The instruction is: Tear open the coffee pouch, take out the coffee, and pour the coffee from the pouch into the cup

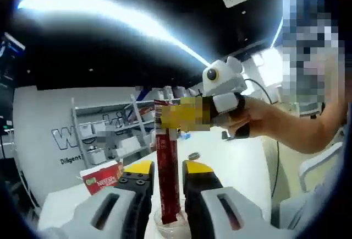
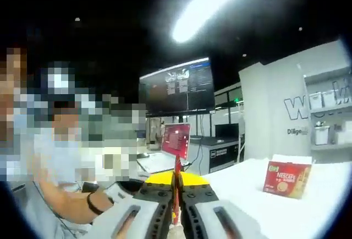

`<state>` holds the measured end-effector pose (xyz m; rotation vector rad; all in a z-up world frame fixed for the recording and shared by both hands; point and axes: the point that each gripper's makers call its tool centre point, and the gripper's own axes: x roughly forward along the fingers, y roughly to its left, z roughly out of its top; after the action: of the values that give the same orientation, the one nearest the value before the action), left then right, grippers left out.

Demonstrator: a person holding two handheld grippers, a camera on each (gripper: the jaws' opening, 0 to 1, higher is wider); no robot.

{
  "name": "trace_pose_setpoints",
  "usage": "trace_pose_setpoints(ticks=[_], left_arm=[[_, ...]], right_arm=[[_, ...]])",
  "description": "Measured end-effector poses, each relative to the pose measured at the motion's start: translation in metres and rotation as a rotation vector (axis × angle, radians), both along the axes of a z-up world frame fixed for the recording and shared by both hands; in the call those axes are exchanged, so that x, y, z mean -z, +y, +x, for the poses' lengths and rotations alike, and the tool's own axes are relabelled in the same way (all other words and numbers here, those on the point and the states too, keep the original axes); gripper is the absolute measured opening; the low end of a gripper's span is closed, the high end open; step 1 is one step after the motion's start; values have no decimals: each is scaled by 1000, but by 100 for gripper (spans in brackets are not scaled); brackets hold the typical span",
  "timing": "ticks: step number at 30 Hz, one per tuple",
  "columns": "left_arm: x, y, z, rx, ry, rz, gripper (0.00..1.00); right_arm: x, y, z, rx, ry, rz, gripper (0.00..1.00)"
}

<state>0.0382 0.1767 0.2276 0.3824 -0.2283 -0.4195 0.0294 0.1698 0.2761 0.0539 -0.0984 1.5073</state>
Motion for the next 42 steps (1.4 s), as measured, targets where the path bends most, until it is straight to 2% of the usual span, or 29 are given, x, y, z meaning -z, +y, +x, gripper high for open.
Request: trace_pose_setpoints(ticks=[2, 12, 15, 20, 30, 42], left_arm=[[0, -1, 0, -39, -27, 40, 21], [3, -1, -2, -24, -11, 16, 17], [-1, -3, -1, -30, -13, 38, 17], [-8, -9, -3, -19, -12, 50, 17], [-3, -6, -8, -12, -13, 55, 19], [9, 0, -3, -24, 19, 71, 20]], right_arm=[[0, 1, 0, 31, -34, -13, 4], [4, 2, 0, 29, -43, -20, 10], [13, 7, 1, 57, -57, -46, 14], [28, 14, -1, 66, -75, -85, 14], [29, 13, -1, 69, -49, -80, 6], [33, 13, 3, 63, -17, -71, 5]])
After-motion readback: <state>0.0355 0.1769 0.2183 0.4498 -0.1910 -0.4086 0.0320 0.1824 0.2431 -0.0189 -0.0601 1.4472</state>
